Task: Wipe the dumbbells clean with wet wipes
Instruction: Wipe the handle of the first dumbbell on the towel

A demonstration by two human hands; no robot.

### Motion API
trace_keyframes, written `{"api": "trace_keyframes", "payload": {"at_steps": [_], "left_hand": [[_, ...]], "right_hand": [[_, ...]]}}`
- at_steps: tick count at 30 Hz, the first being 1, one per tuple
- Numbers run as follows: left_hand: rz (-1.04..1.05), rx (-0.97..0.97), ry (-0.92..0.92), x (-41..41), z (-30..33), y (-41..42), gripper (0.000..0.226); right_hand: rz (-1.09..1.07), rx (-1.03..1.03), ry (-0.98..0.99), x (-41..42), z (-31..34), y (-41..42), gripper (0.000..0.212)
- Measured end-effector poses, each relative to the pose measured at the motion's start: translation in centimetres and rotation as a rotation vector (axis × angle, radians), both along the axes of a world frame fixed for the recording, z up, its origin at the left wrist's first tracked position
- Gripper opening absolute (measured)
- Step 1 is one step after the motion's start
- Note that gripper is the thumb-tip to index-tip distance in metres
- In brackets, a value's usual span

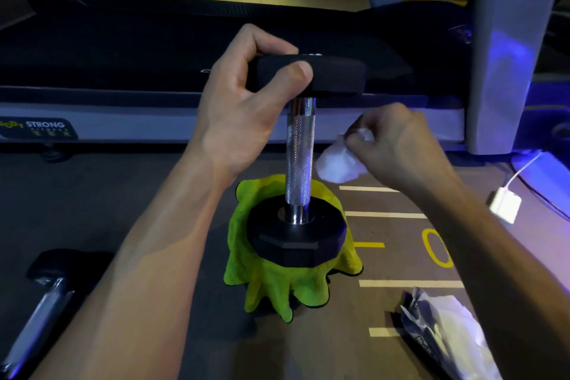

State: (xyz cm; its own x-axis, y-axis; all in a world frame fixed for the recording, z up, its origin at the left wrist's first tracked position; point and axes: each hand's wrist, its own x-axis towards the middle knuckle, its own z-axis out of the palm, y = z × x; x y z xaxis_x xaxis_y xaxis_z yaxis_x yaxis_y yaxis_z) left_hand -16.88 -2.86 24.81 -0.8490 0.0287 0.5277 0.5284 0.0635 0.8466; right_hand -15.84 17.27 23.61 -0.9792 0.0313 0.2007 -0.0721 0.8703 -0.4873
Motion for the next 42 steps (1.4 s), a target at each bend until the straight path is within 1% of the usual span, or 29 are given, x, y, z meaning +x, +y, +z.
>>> {"api": "trace_keyframes", "payload": {"at_steps": [1, 4, 6, 8, 12, 16, 18, 20, 21, 23, 28, 30, 33, 35, 36, 38, 40, 41, 42], "left_hand": [[0.002, -0.002, 0.002, 0.0, 0.0, 0.0, 0.022], [0.005, 0.0, 0.003, 0.1, -0.1, 0.0, 0.022], [0.019, 0.002, 0.006, 0.0, -0.1, 0.0, 0.022], [0.025, -0.009, 0.009, 0.0, -0.1, 0.1, 0.022], [0.016, 0.001, 0.0, 0.0, -0.1, 0.0, 0.026], [0.004, 0.014, -0.006, -0.1, -0.1, 0.0, 0.026], [0.011, 0.011, -0.008, -0.1, -0.1, 0.0, 0.025], [0.01, 0.005, -0.015, -0.2, -0.1, -0.1, 0.024], [0.008, 0.004, -0.018, -0.2, -0.1, -0.1, 0.022], [0.013, 0.005, -0.021, -0.2, 0.0, -0.1, 0.018], [0.016, 0.009, -0.02, -0.1, 0.1, 0.1, 0.017], [0.005, 0.015, -0.022, -0.2, 0.1, 0.1, 0.018], [0.001, 0.007, -0.012, -0.1, -0.1, 0.1, 0.02], [-0.019, 0.007, -0.014, 0.0, -0.1, 0.1, 0.024], [-0.02, 0.005, -0.011, 0.0, 0.0, 0.0, 0.024], [-0.015, 0.006, -0.011, 0.2, 0.2, 0.0, 0.024], [-0.042, 0.02, -0.018, 0.4, 0.2, 0.1, 0.024], [-0.081, 0.047, -0.03, 0.5, 0.1, 0.2, 0.025], [-0.115, 0.071, -0.038, 0.6, -0.1, 0.2, 0.025]], "right_hand": [[-0.027, -0.071, -0.03, -0.1, 0.0, 0.1, 0.02], [-0.104, -0.158, -0.084, -0.3, -0.8, 0.4, 0.031], [-0.14, -0.226, -0.08, -0.4, -1.1, 0.2, 0.029], [-0.156, -0.326, -0.052, -0.4, -1.2, -0.2, 0.031], [-0.141, -0.653, -0.001, 0.3, -1.1, -2.0, 0.03], [-0.059, -1.128, -0.099, 2.2, -0.3, -3.4, 0.028], [0.013, -1.281, -0.103, 3.3, -0.1, -3.4, 0.022], [0.118, -1.381, -0.078, 4.3, -0.2, -3.5, 0.025], [0.151, -1.389, -0.054, 4.6, -0.6, -3.7, 0.025], [0.158, -1.333, 0.015, 4.9, -1.6, -4.4, 0.027], [0.129, -1.07, 0.265, 4.6, -2.8, -6.9, 0.034], [0.105, -1.044, 0.287, 3.8, -3.0, -7.7, 0.03], [0.011, -1.011, 0.281, 2.6, -3.0, -9.0, 0.012], [0.004, -0.988, 0.248, 1.8, -2.7, -9.2, 0.015], [0.046, -1.011, 0.194, 1.5, -2.5, -9.1, 0.019], [0.129, -1.132, 0.053, 0.5, -2.2, -8.5, 0.028], [0.114, -1.325, -0.064, -0.2, -1.9, -8.1, 0.039], [0.093, -1.407, -0.091, -0.4, -2.1, -8.1, 0.044], [0.066, -1.443, -0.088, -0.6, -2.5, -8.1, 0.045]]}}
